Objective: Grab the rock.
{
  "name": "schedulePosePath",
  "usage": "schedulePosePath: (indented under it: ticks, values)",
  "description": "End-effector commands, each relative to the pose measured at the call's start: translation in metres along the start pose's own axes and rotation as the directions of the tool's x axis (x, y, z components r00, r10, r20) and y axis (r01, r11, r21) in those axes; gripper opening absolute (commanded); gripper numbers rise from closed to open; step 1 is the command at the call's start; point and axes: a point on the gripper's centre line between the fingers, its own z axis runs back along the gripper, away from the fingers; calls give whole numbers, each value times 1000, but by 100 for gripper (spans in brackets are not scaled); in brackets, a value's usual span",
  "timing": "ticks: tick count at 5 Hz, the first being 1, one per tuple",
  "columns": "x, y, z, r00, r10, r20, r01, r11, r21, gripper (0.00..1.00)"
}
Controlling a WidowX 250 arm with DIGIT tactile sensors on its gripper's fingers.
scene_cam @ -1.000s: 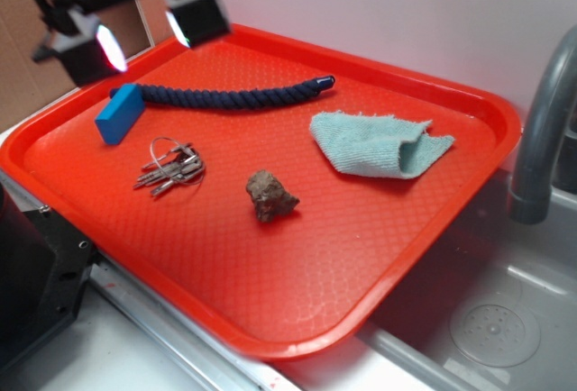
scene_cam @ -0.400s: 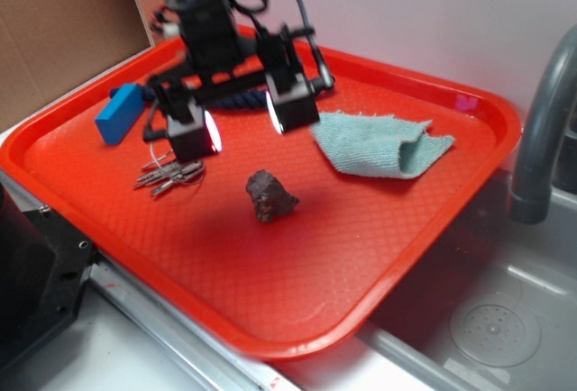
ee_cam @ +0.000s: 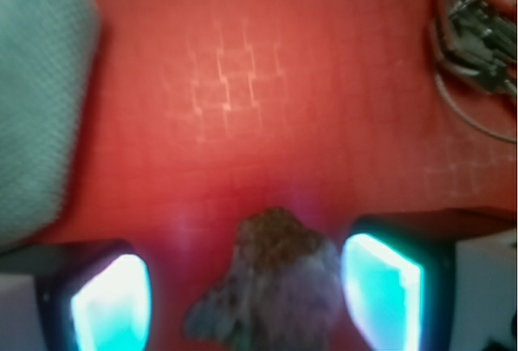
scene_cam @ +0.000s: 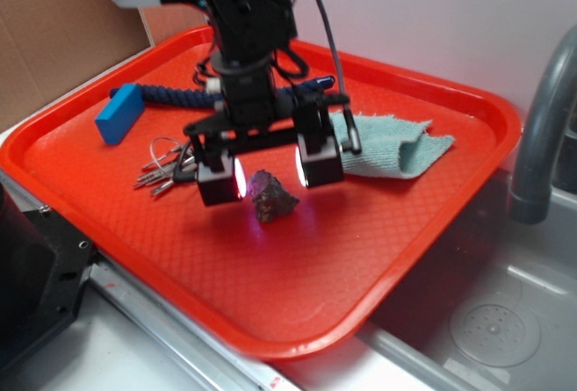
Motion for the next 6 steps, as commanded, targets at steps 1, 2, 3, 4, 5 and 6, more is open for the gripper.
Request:
schedulePosePath:
  ticks: [1, 2, 3, 4, 5, 6]
  values:
    - [-2, -5, -11, 999, 4, 40, -4, 1000, -2, 0]
    - [-2, -2, -13, 999, 26, 45, -26, 1000, -4, 0]
    - [8, -2, 10, 984, -180, -10, 180, 983, 24, 0]
    - [13, -4, 57, 908, -419, 19, 418, 908, 37, 0]
    - [20, 0, 105, 798, -602, 0, 601, 797, 50, 0]
    - [20, 15, 152, 730, -680, 64, 680, 733, 29, 0]
